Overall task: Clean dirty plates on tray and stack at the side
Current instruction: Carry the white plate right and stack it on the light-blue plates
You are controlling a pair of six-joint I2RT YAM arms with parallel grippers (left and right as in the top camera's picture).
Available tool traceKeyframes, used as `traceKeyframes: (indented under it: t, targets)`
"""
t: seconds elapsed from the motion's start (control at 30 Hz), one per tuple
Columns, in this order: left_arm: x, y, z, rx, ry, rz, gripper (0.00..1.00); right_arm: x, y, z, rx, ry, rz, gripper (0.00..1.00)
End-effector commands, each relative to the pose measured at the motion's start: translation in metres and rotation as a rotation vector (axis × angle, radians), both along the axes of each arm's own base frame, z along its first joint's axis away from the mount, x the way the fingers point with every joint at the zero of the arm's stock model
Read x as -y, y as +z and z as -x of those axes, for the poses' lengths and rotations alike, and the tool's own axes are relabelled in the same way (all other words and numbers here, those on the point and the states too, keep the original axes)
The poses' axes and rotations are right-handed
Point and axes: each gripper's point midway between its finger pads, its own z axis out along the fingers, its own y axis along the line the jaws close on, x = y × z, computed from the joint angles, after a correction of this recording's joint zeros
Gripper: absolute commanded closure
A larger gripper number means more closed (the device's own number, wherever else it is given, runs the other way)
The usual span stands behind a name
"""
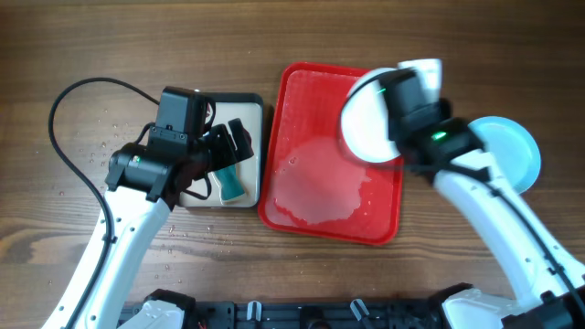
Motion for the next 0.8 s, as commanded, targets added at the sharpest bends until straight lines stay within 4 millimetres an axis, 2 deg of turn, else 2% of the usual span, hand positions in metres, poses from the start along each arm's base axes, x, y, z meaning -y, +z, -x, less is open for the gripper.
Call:
traceKeyframes:
  t: [0.0, 0.03, 0.1, 0.13, 0.17, 0.23, 0.3, 0.33, 0.43, 0.5, 0.57, 0.6, 0.63, 0.67, 0.7, 0.73, 0.77]
  targets:
    - [0.002, 0.006, -0.001, 0.016, -0.007, 0.015, 0.0, 0.012, -0.018, 0.001, -0.101, 0.002, -0.459, 0.96]
    - [0.002, 0.006, -0.001, 0.016, -0.007, 0.015, 0.0, 0.06, -0.019, 0.004, -0.086, -0.127, -0.563, 0.96]
    - [0.002, 0.006, -0.002, 0.016, -0.007, 0.015, 0.0, 0.112, -0.021, 0.013, -0.053, -0.302, -0.601, 0.96]
    - [0.002, 0.006, -0.001, 0.016, -0.007, 0.015, 0.0, 0.155, -0.025, 0.025, -0.022, -0.441, -0.612, 0.96]
    - [0.002, 0.006, -0.001, 0.016, -0.007, 0.015, 0.0, 0.182, -0.028, 0.034, -0.007, -0.523, -0.617, 0.96]
    - [0.002, 0.006, -0.001, 0.016, -0.007, 0.015, 0.0, 0.231, -0.04, 0.059, 0.005, -0.72, -0.597, 0.96]
    - [0.002, 0.006, -0.001, 0.016, -0.007, 0.015, 0.0, 0.263, -0.057, 0.082, -0.02, -0.866, -0.553, 0.96]
    - [0.002, 0.006, -0.001, 0.016, -0.007, 0.015, 0.0, 0.269, -0.069, 0.09, -0.053, -0.912, -0.567, 0.96]
    - [0.002, 0.006, -0.001, 0.016, -0.007, 0.015, 0.0, 0.258, -0.101, 0.099, -0.188, -0.935, -0.617, 0.96]
    - [0.002, 0.006, -0.001, 0.016, -0.007, 0.015, 0.0, 0.25, -0.114, 0.102, -0.255, -0.932, -0.63, 0.94]
    - [0.002, 0.006, -0.001, 0.016, -0.007, 0.015, 0.0, 0.239, -0.114, 0.098, -0.274, -0.881, -0.668, 0.62]
    - [0.002, 0.006, -0.001, 0.016, -0.007, 0.015, 0.0, 0.23, -0.108, 0.09, -0.258, -0.822, -0.713, 0.58]
    - [0.002, 0.006, -0.001, 0.016, -0.007, 0.015, 0.0, 0.214, -0.091, 0.076, -0.213, -0.705, -0.797, 0.45]
    - [0.002, 0.006, -0.001, 0.016, -0.007, 0.015, 0.0, 0.198, -0.07, 0.065, -0.154, -0.608, -0.863, 0.43]
    - [0.002, 0.006, -0.001, 0.016, -0.007, 0.015, 0.0, 0.179, -0.038, 0.054, -0.076, -0.496, -0.917, 0.41]
    - [0.002, 0.006, -0.001, 0.016, -0.007, 0.015, 0.0, 0.165, -0.018, 0.05, -0.03, -0.421, -0.935, 0.39]
    - [0.002, 0.006, -0.001, 0.016, -0.007, 0.015, 0.0, 0.129, 0.024, 0.05, 0.045, -0.266, -0.942, 0.38]
